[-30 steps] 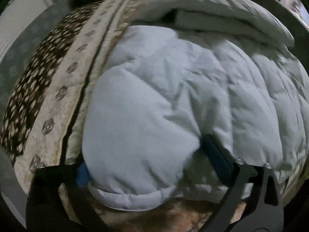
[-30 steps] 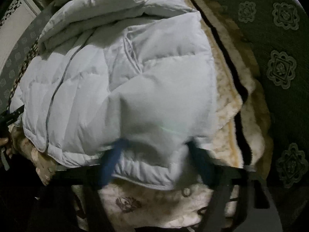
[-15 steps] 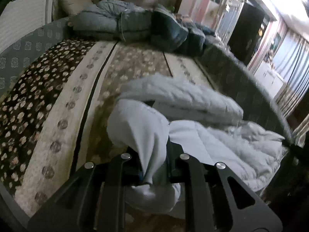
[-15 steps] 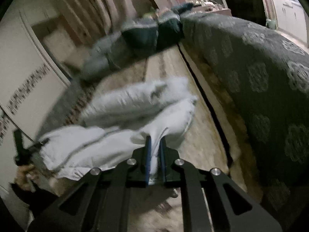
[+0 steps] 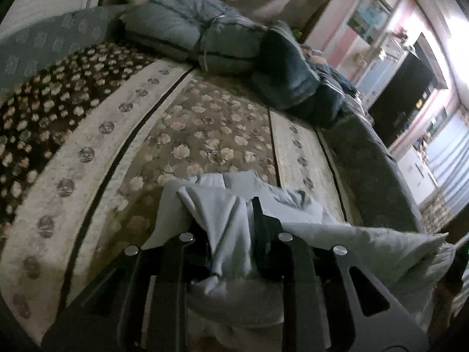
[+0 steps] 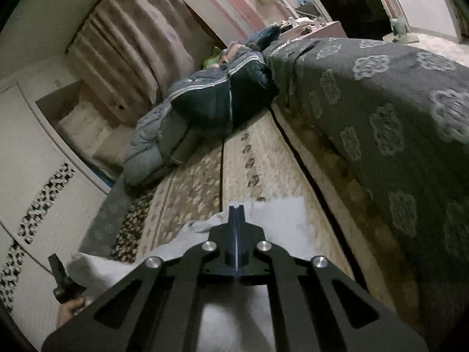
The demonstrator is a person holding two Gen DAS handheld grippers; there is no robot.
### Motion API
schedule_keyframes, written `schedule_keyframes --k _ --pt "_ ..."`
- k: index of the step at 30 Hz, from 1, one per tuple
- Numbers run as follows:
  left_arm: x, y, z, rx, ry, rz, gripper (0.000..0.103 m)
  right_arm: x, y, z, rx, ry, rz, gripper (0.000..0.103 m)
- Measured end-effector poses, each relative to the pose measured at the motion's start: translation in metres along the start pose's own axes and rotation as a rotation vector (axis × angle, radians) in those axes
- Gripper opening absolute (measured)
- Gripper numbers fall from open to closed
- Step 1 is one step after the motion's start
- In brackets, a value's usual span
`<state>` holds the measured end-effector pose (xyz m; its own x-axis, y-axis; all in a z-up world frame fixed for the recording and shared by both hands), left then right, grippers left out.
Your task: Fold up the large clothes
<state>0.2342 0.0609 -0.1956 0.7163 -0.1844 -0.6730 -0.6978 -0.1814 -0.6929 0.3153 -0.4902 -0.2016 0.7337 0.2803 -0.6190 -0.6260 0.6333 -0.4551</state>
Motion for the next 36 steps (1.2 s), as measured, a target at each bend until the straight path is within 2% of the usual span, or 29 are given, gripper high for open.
schedule_keyframes --k 3,6,7,8,9,10,11,12,13,16,19,21,22,24,25,27,29,30,31,33,34,35,36 --pt "0.048 -0.011 -0.001 -0.011 -0.03 0.043 0.025 0.036 0.006 -0.008 -0.003 0.059 0.032 0.003" --pt "0.088 -0.016 -0.001 0.013 -0.053 0.081 0.028 0.059 0.006 -0.018 -0.021 0.112 0.015 0.005" --pt "0.092 -0.016 0.003 0.014 -0.051 0.088 0.029 0.065 0.004 -0.026 0.002 0.124 -0.008 0.017" --pt "0.1 -0.016 0.006 0.022 -0.054 0.097 0.031 0.069 0.001 -0.033 0.043 0.121 -0.037 0.035" --pt "0.109 -0.015 0.005 0.037 -0.062 0.11 0.032 0.071 0.0 -0.04 0.087 0.095 -0.066 0.082" --pt "0.112 -0.012 0.009 0.05 -0.067 0.121 0.033 0.074 -0.003 -0.05 0.18 0.029 -0.119 0.101" --pt "0.113 -0.01 0.01 0.063 -0.07 0.128 0.035 0.077 -0.003 -0.054 0.227 0.0 -0.131 0.101" --pt "0.114 -0.009 0.011 0.068 -0.065 0.129 0.036 0.088 0.0 -0.057 0.288 -0.044 -0.103 0.101" --pt "0.113 -0.009 0.016 0.057 -0.045 0.123 0.037 0.096 0.003 -0.057 0.293 -0.047 -0.079 0.101" --pt "0.102 -0.013 0.031 -0.031 0.026 0.088 0.044 0.107 0.013 -0.043 0.188 0.012 -0.046 0.101" --pt "0.083 -0.018 0.039 -0.156 0.104 0.031 0.06 0.097 0.015 -0.034 0.159 0.008 -0.067 0.101" --pt "0.069 -0.022 0.033 -0.145 0.132 -0.008 0.08 0.081 0.014 -0.025 0.134 -0.014 -0.091 0.101" --pt "0.06 -0.024 0.031 -0.121 0.118 -0.027 0.083 0.072 0.016 -0.022 0.12 -0.011 -0.099 0.101" --pt "0.037 -0.029 0.028 -0.064 0.051 -0.088 0.1 0.048 0.012 -0.01 0.066 0.012 -0.136 0.101" --pt "0.016 -0.032 0.027 -0.021 -0.011 -0.142 0.1 0.036 0.012 -0.004 0.038 0.027 -0.15 0.101" --pt "-0.011 -0.032 0.02 0.078 -0.07 -0.186 0.1 0.01 0.013 0.006 -0.066 0.086 -0.189 0.101" --pt "-0.034 -0.023 0.009 0.211 -0.115 -0.183 0.1 -0.019 0.025 0.013 -0.238 0.171 -0.213 0.101" --pt "-0.043 -0.008 -0.003 0.338 -0.142 -0.157 0.1 -0.033 0.038 0.012 -0.359 0.238 -0.196 0.101" --pt "-0.047 0.005 -0.01 0.435 -0.15 -0.122 0.1 -0.039 0.049 0.008 -0.437 0.289 -0.16 0.101" --pt "-0.042 0.052 -0.027 0.69 -0.11 0.041 0.1 -0.047 0.078 -0.008 -0.602 0.38 -0.036 0.101" --pt "-0.04 0.078 -0.031 0.782 -0.09 0.112 0.1 -0.049 0.099 -0.022 -0.687 0.415 0.071 0.101" --pt "-0.039 0.097 -0.033 0.835 -0.059 0.169 0.1 -0.05 0.116 -0.034 -0.713 0.415 0.165 0.101" --pt "-0.04 0.12 -0.035 0.889 -0.012 0.239 0.099 -0.049 0.134 -0.044 -0.691 0.371 0.266 0.101"
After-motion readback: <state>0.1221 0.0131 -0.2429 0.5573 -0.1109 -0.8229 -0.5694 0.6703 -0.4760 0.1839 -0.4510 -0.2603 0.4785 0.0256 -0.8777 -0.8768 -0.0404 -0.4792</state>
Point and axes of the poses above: each gripper's, at about its wrist camera, not at the fingertips, and x roughly the way its jaws point, z to its left, y to its underside, the point moved 5 cm from there along x, roughly the way its jaws point, and after that the axes turned 11 degrees about x, right-handed, at the moved point
